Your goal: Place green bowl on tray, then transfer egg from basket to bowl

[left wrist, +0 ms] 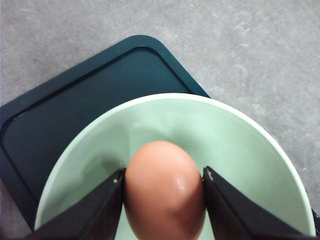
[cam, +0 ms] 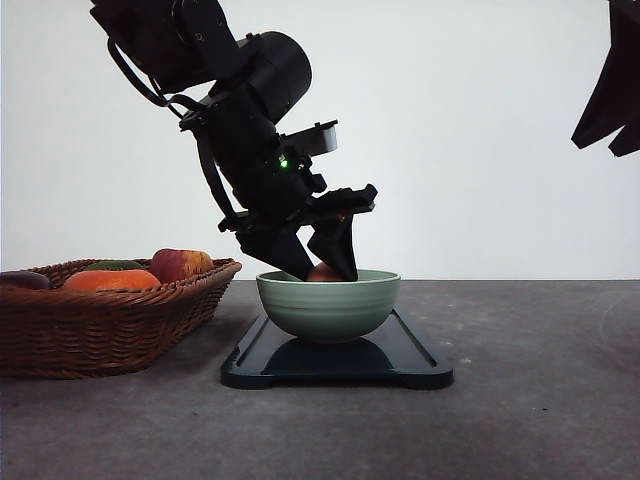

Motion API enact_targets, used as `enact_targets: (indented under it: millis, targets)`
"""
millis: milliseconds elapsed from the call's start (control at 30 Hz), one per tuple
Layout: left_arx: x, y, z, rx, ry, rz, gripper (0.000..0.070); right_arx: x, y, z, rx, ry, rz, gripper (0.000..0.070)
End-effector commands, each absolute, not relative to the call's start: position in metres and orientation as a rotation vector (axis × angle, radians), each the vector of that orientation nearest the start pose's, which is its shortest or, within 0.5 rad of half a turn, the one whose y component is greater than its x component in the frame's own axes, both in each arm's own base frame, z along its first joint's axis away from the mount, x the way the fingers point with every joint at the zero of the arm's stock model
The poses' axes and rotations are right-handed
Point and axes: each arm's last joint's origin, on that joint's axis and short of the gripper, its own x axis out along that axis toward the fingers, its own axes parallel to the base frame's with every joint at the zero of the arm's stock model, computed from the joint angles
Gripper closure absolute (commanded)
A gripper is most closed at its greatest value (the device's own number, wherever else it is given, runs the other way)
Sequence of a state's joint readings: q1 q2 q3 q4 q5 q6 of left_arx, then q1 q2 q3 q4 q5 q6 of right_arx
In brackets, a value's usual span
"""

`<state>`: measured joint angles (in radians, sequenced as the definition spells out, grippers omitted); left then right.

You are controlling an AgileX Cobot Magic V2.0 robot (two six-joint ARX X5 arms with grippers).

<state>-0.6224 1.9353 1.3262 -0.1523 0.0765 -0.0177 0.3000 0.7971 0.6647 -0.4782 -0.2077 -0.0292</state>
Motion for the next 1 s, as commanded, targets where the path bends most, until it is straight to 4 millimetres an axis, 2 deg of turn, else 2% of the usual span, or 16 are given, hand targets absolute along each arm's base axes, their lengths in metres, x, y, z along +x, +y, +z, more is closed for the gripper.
enact_targets:
  millis: [0, 333, 433, 600, 667, 800, 967]
  targets:
    - [0.343, -0.254, 0.189, 0.204, 0.742, -0.669, 0.0429, 0.157, 0.055, 0.266, -0.055, 0.604, 0.502, 0.0431]
    - [0.345, -0.255, 0.177, 0.209, 0.774, -0.664, 0.0416, 0.157, 0.055, 0.266, -0.057, 0.603, 0.502, 0.0431]
    - [0.345, -0.255, 0.177, 0.209, 0.774, -0.664, 0.0308, 0.157, 0.055, 0.266, -0.056, 0.603, 0.502, 0.0431]
    - [0.344, -0.256, 0.181, 0.205, 0.776, -0.664, 0.0294, 0.157, 0.055, 0.266, -0.056, 0.603, 0.502, 0.0431]
    - [0.345, -0.257, 0.187, 0.207, 0.791, -0.663, 0.0291, 0.157, 0.055, 0.266, -0.056, 0.604, 0.502, 0.0431]
    - [0.349, -0.259, 0.212, 0.223, 0.839, -0.657, 0.0226, 0.157, 0.055, 0.266, -0.056, 0.603, 0.501, 0.0431]
    - [0.351, -0.258, 0.252, 0.236, 0.897, -0.651, 0.0228, 0.157, 0.055, 0.266, -0.056, 0.603, 0.501, 0.0431]
